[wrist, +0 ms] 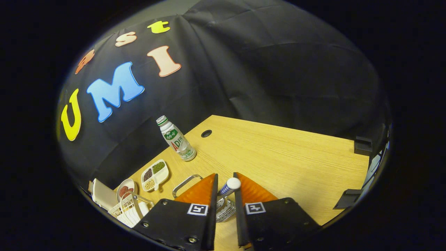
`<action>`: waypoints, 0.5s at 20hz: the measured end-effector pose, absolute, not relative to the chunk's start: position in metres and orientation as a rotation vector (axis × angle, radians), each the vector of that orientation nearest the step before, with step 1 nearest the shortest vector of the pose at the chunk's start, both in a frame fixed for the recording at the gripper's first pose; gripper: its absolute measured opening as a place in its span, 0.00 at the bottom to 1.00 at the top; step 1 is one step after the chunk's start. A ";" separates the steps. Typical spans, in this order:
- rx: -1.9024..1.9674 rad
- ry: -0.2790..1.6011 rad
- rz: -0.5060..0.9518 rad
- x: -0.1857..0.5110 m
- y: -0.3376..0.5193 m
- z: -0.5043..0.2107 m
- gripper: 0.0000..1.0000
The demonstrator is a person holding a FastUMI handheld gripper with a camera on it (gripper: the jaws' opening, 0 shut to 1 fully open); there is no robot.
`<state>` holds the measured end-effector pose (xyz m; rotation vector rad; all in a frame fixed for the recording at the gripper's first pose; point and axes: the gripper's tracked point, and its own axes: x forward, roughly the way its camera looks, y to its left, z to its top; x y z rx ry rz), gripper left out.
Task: Take the plate from the dish rack, then take the spoon from the basket and place it into the plate.
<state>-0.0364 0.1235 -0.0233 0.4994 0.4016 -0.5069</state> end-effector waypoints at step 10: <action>0.393 0.363 -0.463 -0.021 0.144 0.021 0.06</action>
